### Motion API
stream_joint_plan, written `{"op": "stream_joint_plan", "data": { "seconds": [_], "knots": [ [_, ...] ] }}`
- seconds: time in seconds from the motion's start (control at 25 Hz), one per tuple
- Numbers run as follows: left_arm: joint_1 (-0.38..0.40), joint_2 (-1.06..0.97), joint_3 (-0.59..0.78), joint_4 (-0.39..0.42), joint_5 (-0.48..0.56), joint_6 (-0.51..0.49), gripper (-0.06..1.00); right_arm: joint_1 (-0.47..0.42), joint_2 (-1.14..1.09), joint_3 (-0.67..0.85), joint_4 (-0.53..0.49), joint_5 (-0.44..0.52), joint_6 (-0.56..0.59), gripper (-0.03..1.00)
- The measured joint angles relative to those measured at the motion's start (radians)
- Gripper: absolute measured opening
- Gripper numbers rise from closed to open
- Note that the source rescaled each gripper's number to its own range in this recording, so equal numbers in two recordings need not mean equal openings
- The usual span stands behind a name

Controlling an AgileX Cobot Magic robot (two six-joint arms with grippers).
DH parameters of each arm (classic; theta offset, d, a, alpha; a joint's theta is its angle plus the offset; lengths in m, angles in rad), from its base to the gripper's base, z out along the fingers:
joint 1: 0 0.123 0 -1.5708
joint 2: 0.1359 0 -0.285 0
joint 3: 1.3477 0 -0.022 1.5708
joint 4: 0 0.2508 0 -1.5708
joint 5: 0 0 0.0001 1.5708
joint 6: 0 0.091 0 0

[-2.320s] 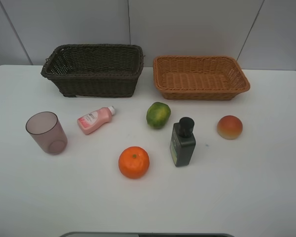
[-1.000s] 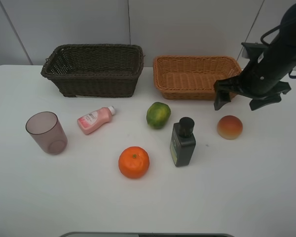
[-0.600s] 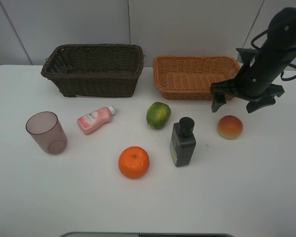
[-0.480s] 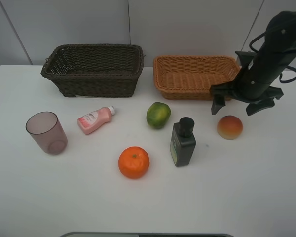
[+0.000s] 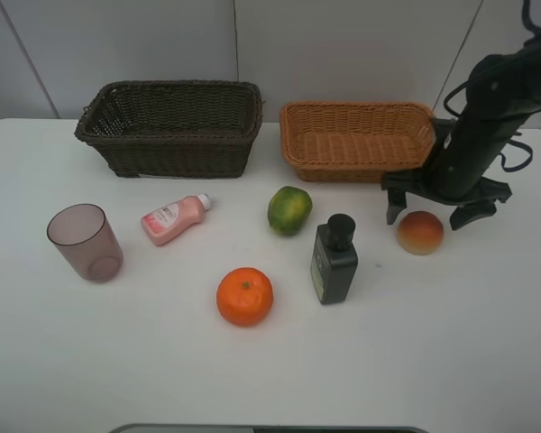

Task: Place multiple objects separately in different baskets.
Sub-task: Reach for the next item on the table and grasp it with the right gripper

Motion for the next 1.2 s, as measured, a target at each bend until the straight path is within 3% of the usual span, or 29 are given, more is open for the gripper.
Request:
{"op": "stream_joint_plan", "data": {
  "seconds": [0.76, 0.84, 0.88, 1.0, 1.2],
  "knots": [
    [0.0, 0.0, 0.0, 0.0, 0.0, 0.0, 0.92, 0.0, 0.095, -0.001, 0.012, -0.027, 0.022, 0.99],
    [0.0, 0.0, 0.0, 0.0, 0.0, 0.0, 0.92, 0.0, 0.096, -0.002, 0.012, -0.027, 0.022, 0.9],
    [0.0, 0.0, 0.0, 0.0, 0.0, 0.0, 0.92, 0.0, 0.096, -0.002, 0.012, -0.027, 0.022, 0.81],
    [0.0, 0.0, 0.0, 0.0, 0.0, 0.0, 0.92, 0.0, 0.096, -0.002, 0.012, -0.033, 0.022, 0.42],
    [0.0, 0.0, 0.0, 0.0, 0.0, 0.0, 0.92, 0.0, 0.096, -0.002, 0.013, -0.037, 0.022, 0.39]
  ]
}}
